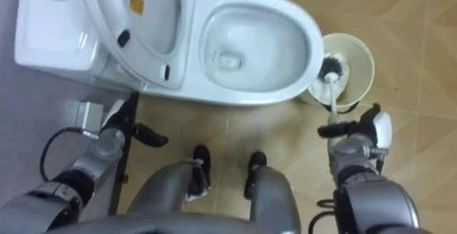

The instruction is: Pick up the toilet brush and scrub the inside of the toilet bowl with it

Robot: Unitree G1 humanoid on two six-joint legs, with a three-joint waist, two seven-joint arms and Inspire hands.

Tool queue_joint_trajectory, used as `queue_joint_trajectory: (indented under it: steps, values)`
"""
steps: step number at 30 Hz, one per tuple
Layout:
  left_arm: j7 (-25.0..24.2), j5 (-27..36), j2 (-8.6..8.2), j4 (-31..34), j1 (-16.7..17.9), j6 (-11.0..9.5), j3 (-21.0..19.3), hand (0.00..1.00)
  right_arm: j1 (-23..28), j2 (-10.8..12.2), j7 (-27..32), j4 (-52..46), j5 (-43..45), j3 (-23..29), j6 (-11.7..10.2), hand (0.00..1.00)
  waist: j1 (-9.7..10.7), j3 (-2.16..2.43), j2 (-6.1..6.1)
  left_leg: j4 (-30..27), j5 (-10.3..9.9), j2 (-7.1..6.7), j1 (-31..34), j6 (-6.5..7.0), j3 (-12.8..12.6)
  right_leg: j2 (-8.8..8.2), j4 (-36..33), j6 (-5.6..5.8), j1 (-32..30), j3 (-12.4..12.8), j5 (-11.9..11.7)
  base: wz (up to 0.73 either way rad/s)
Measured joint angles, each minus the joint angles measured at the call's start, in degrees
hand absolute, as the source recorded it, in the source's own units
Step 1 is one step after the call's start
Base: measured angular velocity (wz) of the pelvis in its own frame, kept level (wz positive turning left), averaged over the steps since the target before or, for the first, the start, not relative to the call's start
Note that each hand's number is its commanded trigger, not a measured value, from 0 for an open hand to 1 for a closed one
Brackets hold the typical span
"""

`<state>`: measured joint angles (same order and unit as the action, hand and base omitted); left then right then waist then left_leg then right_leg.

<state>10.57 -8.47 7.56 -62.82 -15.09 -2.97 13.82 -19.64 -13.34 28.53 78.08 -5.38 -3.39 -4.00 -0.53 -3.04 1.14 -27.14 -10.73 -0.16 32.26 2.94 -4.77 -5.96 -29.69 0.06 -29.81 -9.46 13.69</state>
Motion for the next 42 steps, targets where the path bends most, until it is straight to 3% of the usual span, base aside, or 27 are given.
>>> queue_joint_trajectory:
  steps: [3,9,14,18,23,28,33,36,38,42]
  values:
    - [0.01,0.10,-0.21,2.10,-0.03,0.14,0.05,0.00,-0.53,-0.78,0.04,-0.10,-1.68,0.11,0.34,0.00,-0.07,-0.02,0.01,-3.17,-0.37,-0.65,4.07,0.52,0.18,-0.93,-4.64,0.11,-4.54,0.27,1.23,0.11]
    - [0.58,4.12,-0.01,7.85,-0.84,0.14,0.12,0.00,-2.23,-2.66,0.08,-0.25,-5.82,0.00,0.39,0.00,-0.22,-0.09,-0.06,-13.32,-2.62,-0.67,13.16,0.94,-0.03,-1.97,-15.30,0.03,-13.87,1.65,4.43,0.02]
    - [0.59,4.49,0.06,11.89,-1.17,0.44,0.87,0.00,-2.36,-3.26,-0.09,-0.60,-6.11,-0.82,1.15,0.00,0.32,-0.23,-0.38,-18.38,-3.13,-0.65,19.04,0.72,0.10,-3.09,-21.22,-0.82,-19.87,1.53,5.79,0.07]
    - [0.52,5.36,0.11,13.50,-2.56,0.40,2.18,0.00,-2.35,-3.79,-2.17,-0.65,-7.17,-2.21,1.68,0.00,0.33,-0.61,-0.96,-24.07,-4.59,-0.56,24.04,0.41,0.10,-3.99,-27.55,-1.73,-24.99,1.97,7.77,0.04]
    - [0.51,5.76,0.23,13.83,-2.56,0.05,3.47,0.00,-2.70,-4.28,-2.73,-0.61,-9.87,-3.40,1.59,0.00,0.41,-0.66,-1.05,-32.23,-7.90,0.60,29.01,-0.39,0.78,-3.62,-34.43,-2.66,-29.13,1.75,10.68,-0.01]
    - [0.67,6.69,0.56,16.41,-2.73,0.04,5.62,0.00,-3.62,-5.07,-3.72,-0.47,-11.03,-5.16,1.53,0.00,0.44,-0.62,-0.91,-37.59,-9.57,0.70,33.03,-0.22,0.87,-3.72,-39.66,-2.93,-32.80,1.89,12.70,0.03]
    - [1.64,6.83,0.85,18.25,-2.68,0.03,6.03,0.00,-4.18,-5.55,-3.76,-1.48,-13.03,-6.72,1.38,0.00,0.23,-0.57,-0.77,-41.03,-10.78,0.59,36.24,-0.28,0.83,-3.86,-43.25,-3.09,-36.02,2.27,14.09,0.02]
    - [1.73,7.99,1.16,18.94,-2.71,0.03,7.63,0.00,-4.14,-5.68,-3.76,-2.15,-15.35,-7.87,0.84,0.00,0.19,-0.55,-0.33,-42.49,-11.29,0.58,37.39,-0.19,0.85,-4.16,-44.77,-3.17,-37.07,2.30,14.70,0.05]
    - [1.72,8.00,1.00,19.02,-2.80,-0.05,8.42,0.00,-4.31,-6.25,-3.72,-2.69,-15.59,-9.15,0.42,0.00,0.07,-0.53,0.62,-43.02,-11.52,0.44,38.23,-0.15,0.89,-4.25,-45.31,-3.05,-37.92,2.48,14.97,0.00]
    - [1.72,7.87,0.98,19.01,-2.79,-0.09,9.02,0.00,-4.58,-6.73,-3.48,-2.75,-15.53,-10.15,-0.34,0.00,-0.07,-0.54,1.04,-43.58,-11.83,0.36,38.90,0.04,0.33,-4.62,-46.40,-3.01,-39.15,3.24,15.19,0.00]
